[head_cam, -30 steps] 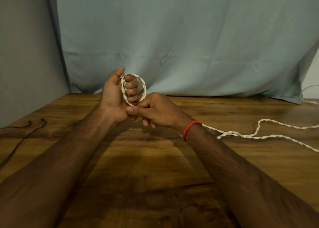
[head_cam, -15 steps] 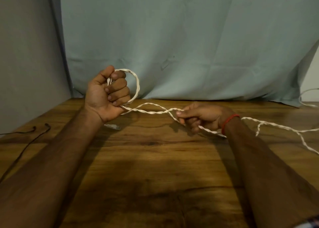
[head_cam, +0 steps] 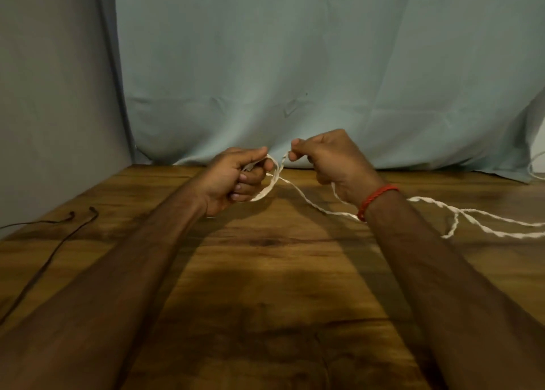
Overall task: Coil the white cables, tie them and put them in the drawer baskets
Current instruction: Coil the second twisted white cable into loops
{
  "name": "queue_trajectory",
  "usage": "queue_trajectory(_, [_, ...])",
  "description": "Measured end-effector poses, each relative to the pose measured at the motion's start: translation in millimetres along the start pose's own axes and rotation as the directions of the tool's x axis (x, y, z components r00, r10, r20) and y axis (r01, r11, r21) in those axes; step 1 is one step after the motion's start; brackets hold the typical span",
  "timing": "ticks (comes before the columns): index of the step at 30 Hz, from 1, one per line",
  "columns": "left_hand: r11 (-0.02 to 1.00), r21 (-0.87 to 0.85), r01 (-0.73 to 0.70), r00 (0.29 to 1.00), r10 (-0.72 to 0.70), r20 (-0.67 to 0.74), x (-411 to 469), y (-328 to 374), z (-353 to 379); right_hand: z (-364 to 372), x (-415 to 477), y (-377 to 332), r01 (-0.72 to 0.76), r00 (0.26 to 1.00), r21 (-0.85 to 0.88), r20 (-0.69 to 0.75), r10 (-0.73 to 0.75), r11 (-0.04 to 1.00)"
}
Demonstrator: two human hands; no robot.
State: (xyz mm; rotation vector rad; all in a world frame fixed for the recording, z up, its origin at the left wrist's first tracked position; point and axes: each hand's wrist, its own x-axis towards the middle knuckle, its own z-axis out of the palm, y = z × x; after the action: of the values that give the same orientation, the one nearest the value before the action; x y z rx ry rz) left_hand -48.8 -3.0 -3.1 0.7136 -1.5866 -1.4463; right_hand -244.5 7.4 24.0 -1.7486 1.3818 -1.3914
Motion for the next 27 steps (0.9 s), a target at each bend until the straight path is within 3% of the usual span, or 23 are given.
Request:
queue_trajectory(4, [0.989,0.124,-0.08,0.988,0.095,-0.12,4,-3,13,19,-10,-5,0.204,0.975,-0.269,-0.035,-0.221,0.941])
queue_trajectory(8, [0.985,0.149,-0.085,0.974,0.114,-0.197,4,-6,20,37,-18,-7,0.39,0.908,-0.567,0.107,-0.405,0.725])
queue_trajectory(12, [0.997,0.06,-0.045,0.952,0.061,-0.299,7,-2,24,39,-27,-12,0.476,0.853,-0.688,0.209,-0.478,0.548])
queue_trajectory(15, [0.992,0.088,-0.088,0.882,0.119,-0.456,7,0,39,39,-37,-20,0.496,0.824,-0.727,0.224,-0.52,0.474])
queue_trajectory(22, [0.958,-0.005,-0.288,0.609,0.179,-0.773,16,1,30,52,-59,-38,0.451,0.808,-0.788,0.162,-0.566,0.419])
queue_trajectory(24, [0.94,-0.102,-0.324,0.612,0.126,-0.781,20,-1,17,57,-64,-40,0.454,0.834,-0.768,0.188,-0.518,0.452])
queue_trajectory(27, [0.844,-0.396,-0.362,0.686,-0.046,-0.726,22,1,3,57,-59,-35,0.407,0.901,-0.696,0.2,-0.385,0.592])
